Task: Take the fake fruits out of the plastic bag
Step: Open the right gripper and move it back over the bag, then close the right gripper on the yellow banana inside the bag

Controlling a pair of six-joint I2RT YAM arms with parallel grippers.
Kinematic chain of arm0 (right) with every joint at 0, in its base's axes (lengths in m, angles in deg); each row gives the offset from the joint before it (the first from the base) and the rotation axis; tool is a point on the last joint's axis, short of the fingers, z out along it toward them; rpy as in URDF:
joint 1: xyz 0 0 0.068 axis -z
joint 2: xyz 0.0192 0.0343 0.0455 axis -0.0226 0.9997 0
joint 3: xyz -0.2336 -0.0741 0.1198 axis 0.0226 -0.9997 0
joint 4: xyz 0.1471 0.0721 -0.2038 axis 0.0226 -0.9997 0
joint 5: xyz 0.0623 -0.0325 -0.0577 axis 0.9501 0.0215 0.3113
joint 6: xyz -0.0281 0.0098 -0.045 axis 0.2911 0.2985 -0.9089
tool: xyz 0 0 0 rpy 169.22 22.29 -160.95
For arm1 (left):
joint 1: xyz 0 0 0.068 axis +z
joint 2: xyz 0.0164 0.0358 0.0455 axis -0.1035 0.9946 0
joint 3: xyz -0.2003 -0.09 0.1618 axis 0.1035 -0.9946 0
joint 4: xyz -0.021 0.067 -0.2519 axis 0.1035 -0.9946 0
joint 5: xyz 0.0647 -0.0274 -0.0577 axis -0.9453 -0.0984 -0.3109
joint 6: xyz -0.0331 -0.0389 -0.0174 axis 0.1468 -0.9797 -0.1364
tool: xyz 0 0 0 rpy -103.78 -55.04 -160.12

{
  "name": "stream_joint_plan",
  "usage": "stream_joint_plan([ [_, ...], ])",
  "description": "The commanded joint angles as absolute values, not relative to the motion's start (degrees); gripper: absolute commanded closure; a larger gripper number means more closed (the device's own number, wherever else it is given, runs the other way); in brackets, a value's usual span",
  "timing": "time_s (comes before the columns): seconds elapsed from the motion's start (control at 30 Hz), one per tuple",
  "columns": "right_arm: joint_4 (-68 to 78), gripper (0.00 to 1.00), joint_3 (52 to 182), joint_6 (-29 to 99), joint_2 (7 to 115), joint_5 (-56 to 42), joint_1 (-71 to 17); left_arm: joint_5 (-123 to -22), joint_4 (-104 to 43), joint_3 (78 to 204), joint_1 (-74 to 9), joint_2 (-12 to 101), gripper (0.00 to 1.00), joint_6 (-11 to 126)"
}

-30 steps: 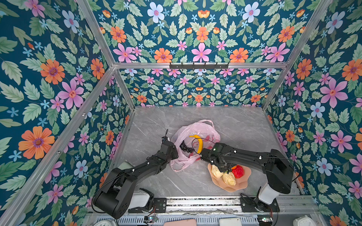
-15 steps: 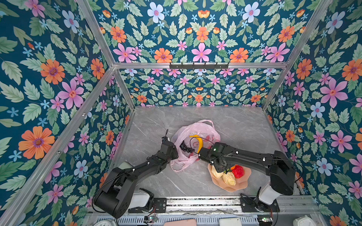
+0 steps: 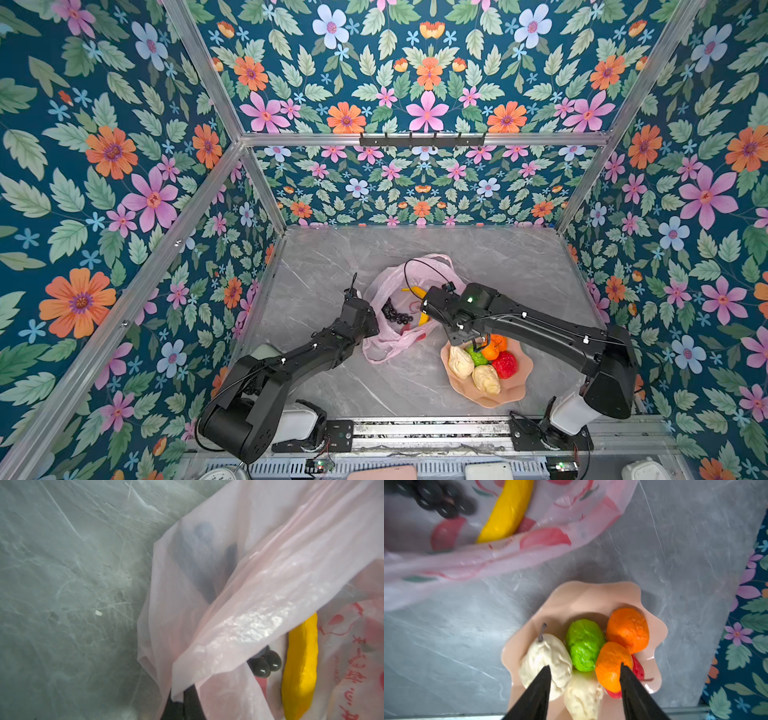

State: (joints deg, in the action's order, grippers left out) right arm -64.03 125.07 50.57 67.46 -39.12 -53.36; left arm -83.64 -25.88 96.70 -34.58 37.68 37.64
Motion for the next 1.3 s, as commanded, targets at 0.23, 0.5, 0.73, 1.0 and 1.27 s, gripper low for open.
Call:
stream_joint_plan([
  [0.23, -49.75, 0.45, 136.5, 40.65, 81.43, -31.15, -47.52, -83.94, -26.08, 96.99, -34.62, 36.95, 1.0, 38.08],
  [0.5, -44.62, 0.46, 140.76, 40.2, 89.34, -24.0, -43.1, -83.94, -25.66, 96.68, -34.59, 37.21, 1.0, 38.16],
  [0.73, -43.2, 0.47, 143.55, 39.75, 95.49, -23.43, -41.0, -83.9, -25.56, 96.46, -34.64, 37.3, 1.0, 37.99],
  [1.0, -41.67, 0.52, 144.33, 40.1, 99.65, -23.82, -39.84, -83.91, -25.47, 96.12, -34.59, 37.34, 1.0, 37.72],
  [1.27, -41.79, 0.59, 145.83, 40.36, 102.15, -25.49, -39.75, -83.68, -25.38, 96.38, -34.59, 37.59, 1.0, 37.77],
])
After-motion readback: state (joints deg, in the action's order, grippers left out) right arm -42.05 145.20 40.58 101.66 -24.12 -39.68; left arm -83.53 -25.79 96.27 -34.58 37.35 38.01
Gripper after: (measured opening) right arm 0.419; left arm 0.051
